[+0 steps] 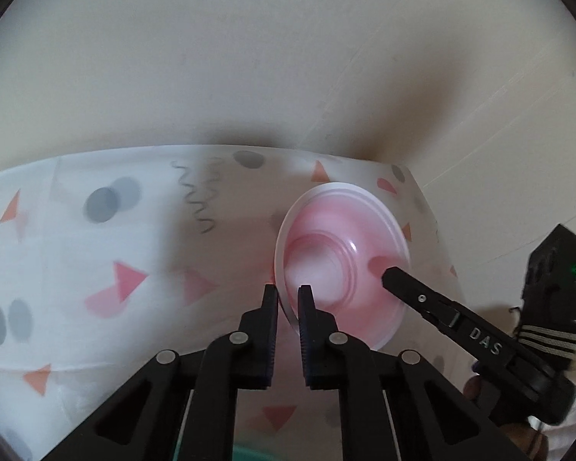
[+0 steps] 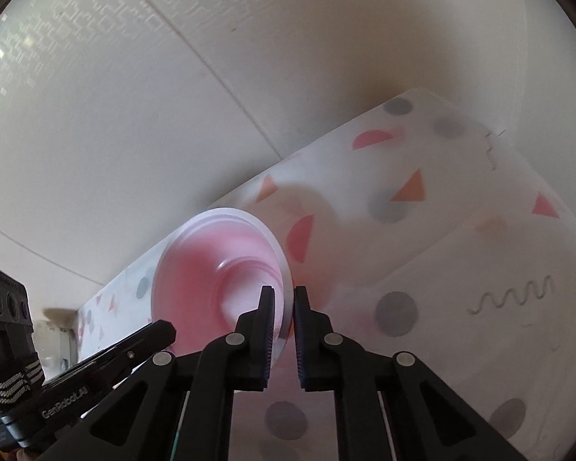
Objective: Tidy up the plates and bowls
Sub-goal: 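Grasp the red-and-pink bowl rim with the left gripper and lift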
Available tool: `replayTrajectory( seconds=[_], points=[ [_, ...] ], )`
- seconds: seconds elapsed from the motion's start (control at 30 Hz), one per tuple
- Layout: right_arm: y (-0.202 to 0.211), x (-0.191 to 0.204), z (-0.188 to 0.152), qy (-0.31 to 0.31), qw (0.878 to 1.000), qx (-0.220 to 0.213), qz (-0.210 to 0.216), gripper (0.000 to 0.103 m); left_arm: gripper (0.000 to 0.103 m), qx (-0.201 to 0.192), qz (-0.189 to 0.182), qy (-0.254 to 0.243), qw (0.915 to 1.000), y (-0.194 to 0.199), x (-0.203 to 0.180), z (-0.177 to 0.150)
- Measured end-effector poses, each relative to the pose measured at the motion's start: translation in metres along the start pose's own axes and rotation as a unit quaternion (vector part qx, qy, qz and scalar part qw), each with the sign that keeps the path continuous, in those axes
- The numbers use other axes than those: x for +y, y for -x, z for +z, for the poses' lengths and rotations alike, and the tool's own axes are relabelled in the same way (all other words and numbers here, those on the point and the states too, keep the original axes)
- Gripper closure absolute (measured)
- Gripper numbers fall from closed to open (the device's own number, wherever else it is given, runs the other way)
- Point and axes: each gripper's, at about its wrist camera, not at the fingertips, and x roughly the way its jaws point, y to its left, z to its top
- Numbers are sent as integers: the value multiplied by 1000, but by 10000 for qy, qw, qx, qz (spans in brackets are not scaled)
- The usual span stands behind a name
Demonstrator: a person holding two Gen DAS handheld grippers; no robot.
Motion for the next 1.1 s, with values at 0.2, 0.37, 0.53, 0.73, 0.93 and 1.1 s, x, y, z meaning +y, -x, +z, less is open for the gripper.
replayTrajectory(
  seconds=[0.2,0.37,0.53,0.73,0.93,1.1],
  points=[
    [-12,37,-10,396,9983,280,322,94,93,-353,217,391,9984,41,33,-15],
    [-29,73,-22,796,9938,578,509,94,93,-629,465,718,9943,68,59,-33],
    [-40,97,-37,1112,9885,817,619,93,93,-733,672,1016,9898,81,81,-50],
    [-46,108,-46,1286,9851,931,658,84,93,-768,821,1316,9849,83,105,-59],
    [-40,106,-47,1322,9846,887,724,84,93,-800,814,1441,9830,78,105,-57],
    [-35,112,-49,1435,9839,777,737,92,93,-891,955,1146,9848,81,95,-59]
  ],
)
